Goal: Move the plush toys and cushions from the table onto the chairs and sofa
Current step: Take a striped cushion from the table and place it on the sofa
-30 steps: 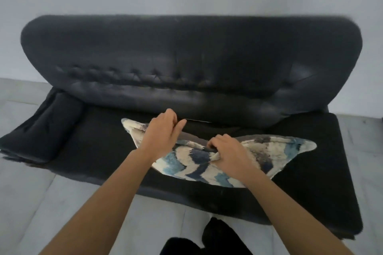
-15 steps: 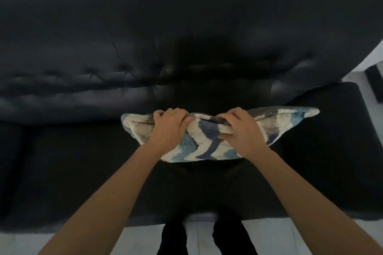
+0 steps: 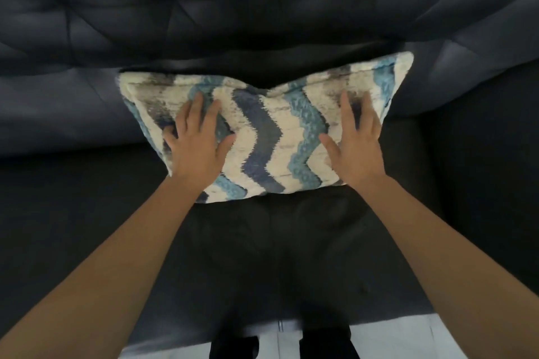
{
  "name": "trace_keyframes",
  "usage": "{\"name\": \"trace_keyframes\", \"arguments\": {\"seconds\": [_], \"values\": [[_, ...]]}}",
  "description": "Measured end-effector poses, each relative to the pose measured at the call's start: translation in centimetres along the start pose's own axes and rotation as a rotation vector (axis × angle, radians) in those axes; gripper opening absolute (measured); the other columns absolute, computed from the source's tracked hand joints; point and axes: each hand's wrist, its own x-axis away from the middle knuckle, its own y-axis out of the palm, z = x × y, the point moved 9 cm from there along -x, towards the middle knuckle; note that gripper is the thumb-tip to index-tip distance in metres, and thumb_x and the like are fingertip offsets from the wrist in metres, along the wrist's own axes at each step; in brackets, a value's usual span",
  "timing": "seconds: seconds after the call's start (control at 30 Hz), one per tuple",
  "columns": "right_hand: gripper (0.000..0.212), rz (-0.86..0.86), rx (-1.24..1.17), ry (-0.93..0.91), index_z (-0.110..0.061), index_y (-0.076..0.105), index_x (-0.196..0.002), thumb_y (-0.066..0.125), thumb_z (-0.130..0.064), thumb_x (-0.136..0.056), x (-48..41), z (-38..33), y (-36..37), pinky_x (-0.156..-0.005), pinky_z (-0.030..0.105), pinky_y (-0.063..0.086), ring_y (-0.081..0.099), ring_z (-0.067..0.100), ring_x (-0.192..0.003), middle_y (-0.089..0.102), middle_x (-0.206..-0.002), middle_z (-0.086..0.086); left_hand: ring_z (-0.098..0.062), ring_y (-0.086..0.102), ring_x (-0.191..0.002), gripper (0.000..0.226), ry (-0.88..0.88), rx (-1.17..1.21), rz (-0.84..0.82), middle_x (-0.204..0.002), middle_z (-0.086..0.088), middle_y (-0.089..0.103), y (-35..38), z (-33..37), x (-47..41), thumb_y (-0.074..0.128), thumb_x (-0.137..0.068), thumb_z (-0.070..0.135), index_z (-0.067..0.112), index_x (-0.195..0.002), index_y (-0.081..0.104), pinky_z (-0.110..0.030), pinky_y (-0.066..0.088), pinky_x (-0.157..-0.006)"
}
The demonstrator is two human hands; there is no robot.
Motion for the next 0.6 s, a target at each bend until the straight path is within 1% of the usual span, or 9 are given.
{"name": "trace_keyframes", "arguments": {"seconds": [0.07, 0.13, 0.23, 0.33, 0.4, 0.43, 0.5, 0.53, 0.6], "values": [[0.080, 0.034, 0.054, 0.022, -0.020, 0.006, -0.163, 0.051, -0.048, -0.103, -1.6, 0.0, 0.1, -0.109, 0.055, 0.039, 0.022, 0.044, -0.147, 0.015, -0.166, 0.018, -0.034, 0.022, -0.151, 0.064, -0.018, 0.032, 0.067, -0.165, -0.010, 0.030, -0.1, -0.6, 0.0, 0.040, -0.106, 0.050, 0.019, -0.160, 0.026, -0.065, 0.025, -0.108], [0.065, 0.052, 0.072, 0.056, -0.015, 0.028, -0.157, 0.054, -0.039, -0.103, -2.6, 0.2, 0.2, -0.100, 0.053, 0.044, 0.037, 0.044, -0.134, 0.038, -0.152, 0.018, -0.043, 0.039, -0.136, 0.061, -0.022, -0.046, 0.133, -0.146, -0.017, 0.051, -0.7, -0.7, -0.3, 0.049, -0.104, 0.047, 0.013, -0.154, 0.041, -0.063, 0.033, -0.099], [0.039, 0.093, -0.043, 0.051, -0.011, 0.052, -0.138, 0.055, -0.029, -0.104, -1.4, 0.3, -0.2, -0.090, 0.047, 0.043, 0.046, 0.041, -0.121, 0.054, -0.134, 0.016, -0.043, 0.048, -0.118, 0.042, -0.088, -0.013, 0.165, -0.120, -0.016, 0.063, -1.8, -0.9, -0.9, 0.065, -0.095, 0.042, 0.012, -0.124, 0.071, -0.054, 0.036, -0.094], [0.017, 0.257, -0.139, 0.016, -0.007, 0.059, -0.113, 0.062, -0.015, -0.098, 0.8, 0.5, -2.5, -0.077, 0.037, 0.042, 0.049, 0.036, -0.107, 0.059, -0.116, 0.013, -0.044, 0.053, -0.102, 0.024, -0.099, 0.163, 0.366, -0.100, -0.017, 0.063, -4.6, 0.1, 0.0, 0.072, -0.088, 0.030, 0.007, -0.094, 0.070, -0.050, 0.040, -0.084], [0.012, 0.401, -0.173, 0.023, -0.005, 0.058, -0.104, 0.064, -0.010, -0.094, 1.5, 0.8, -4.5, -0.070, 0.025, 0.030, 0.048, 0.036, -0.103, 0.058, -0.109, 0.015, -0.044, 0.054, -0.092, 0.017, -0.081, 0.234, 0.524, -0.092, -0.019, 0.060, -6.2, 1.1, 1.2, 0.073, -0.084, 0.020, 0.006, -0.085, 0.065, -0.048, 0.041, -0.077], [0.013, 0.455, -0.191, 0.035, -0.004, 0.057, -0.103, 0.064, -0.012, -0.095, 1.3, 1.0, -5.1, -0.068, 0.021, 0.024, 0.048, 0.036, -0.103, 0.057, -0.109, 0.016, -0.044, 0.054, -0.090, 0.015, -0.060, 0.258, 0.572, -0.092, -0.020, 0.059, -6.5, 1.5, 1.5, 0.074, -0.084, 0.018, 0.006, -0.084, 0.064, -0.047, 0.041, -0.076], [0.023, 0.467, -0.214, 0.051, -0.003, 0.057, -0.110, 0.062, -0.022, -0.097, 0.1, 1.4, -4.6, -0.073, 0.018, 0.025, 0.048, 0.037, -0.107, 0.055, -0.115, 0.018, -0.045, 0.055, -0.093, 0.016, -0.017, 0.253, 0.562, -0.096, -0.021, 0.060, -5.9, 1.7, 0.7, 0.073, -0.087, 0.022, 0.007, -0.089, 0.068, -0.049, 0.043, -0.078], [0.029, 0.434, -0.217, 0.054, -0.003, 0.057, -0.117, 0.062, -0.025, -0.097, -0.5, 1.5, -3.7, -0.081, 0.022, 0.032, 0.048, 0.038, -0.110, 0.054, -0.119, 0.019, -0.046, 0.055, -0.098, 0.021, -0.008, 0.235, 0.512, -0.103, -0.021, 0.061, -5.0, 1.5, 0.1, 0.072, -0.090, 0.027, 0.008, -0.097, 0.071, -0.050, 0.045, -0.082], [0.041, 0.385, -0.222, 0.052, -0.003, 0.054, -0.130, 0.061, -0.027, -0.097, -0.4, 1.2, -2.0, -0.101, 0.042, 0.042, 0.047, 0.041, -0.118, 0.051, -0.129, 0.023, -0.046, 0.052, -0.118, 0.036, 0.012, 0.193, 0.410, -0.128, -0.024, 0.057, -3.2, 1.3, -0.4, 0.065, -0.096, 0.035, 0.009, -0.121, 0.069, -0.054, 0.043, -0.096]]}}
